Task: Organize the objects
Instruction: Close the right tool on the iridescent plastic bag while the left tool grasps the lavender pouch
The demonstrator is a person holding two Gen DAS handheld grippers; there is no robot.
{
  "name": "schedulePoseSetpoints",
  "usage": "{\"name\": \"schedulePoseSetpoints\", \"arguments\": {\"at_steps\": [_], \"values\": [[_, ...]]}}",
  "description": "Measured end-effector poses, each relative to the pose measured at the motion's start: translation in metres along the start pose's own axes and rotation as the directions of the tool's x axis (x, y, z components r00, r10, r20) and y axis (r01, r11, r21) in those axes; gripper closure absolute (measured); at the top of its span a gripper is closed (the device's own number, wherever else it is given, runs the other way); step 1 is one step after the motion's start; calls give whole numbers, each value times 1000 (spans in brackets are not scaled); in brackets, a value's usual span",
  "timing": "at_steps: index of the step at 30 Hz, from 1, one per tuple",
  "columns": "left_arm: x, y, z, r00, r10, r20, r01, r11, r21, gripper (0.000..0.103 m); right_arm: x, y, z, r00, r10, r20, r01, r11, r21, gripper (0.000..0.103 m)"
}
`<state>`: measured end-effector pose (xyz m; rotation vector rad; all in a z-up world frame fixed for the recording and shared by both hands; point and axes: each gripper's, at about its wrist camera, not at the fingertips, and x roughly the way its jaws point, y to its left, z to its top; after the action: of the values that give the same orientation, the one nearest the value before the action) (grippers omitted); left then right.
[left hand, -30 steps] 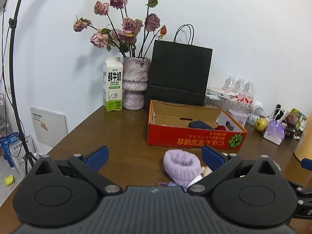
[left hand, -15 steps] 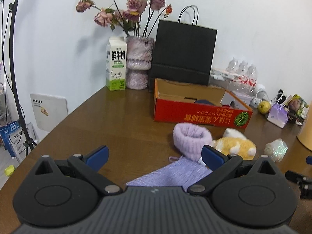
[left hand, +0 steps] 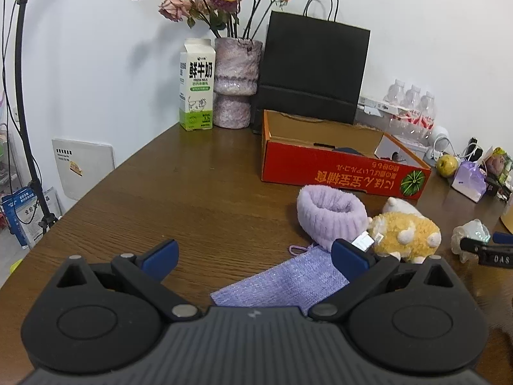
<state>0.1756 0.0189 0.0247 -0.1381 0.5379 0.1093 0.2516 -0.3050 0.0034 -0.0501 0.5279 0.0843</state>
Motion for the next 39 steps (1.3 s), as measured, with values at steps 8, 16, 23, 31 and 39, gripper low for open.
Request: {"name": "schedulePoseSetpoints", "arguments": {"at_steps": [8,16,23,31,39], "values": [[17,-14,-3,999,-15,-28,15,1000,4,0,10,2,0,1000,16,-14,-16,1000,1,61],[17,-15,-4,999,-29,-29,29,1000,8,0,-22,10,-8,995,32,94,-30,999,-16,64],[19,-14,-12,993,-86,-82,92,993,77,0,-55,26,-21,986,64,151,-62,998,-22,64],[30,-23,-30,975,-160,-156,190,960,206,0,-72,46,-29,983,93,161,-88,995,-37,64],[57,-22,-33,954,-190,-232,251,929,270,0,-75,58,-31,985,92,148,-85,995,-52,64]]}}
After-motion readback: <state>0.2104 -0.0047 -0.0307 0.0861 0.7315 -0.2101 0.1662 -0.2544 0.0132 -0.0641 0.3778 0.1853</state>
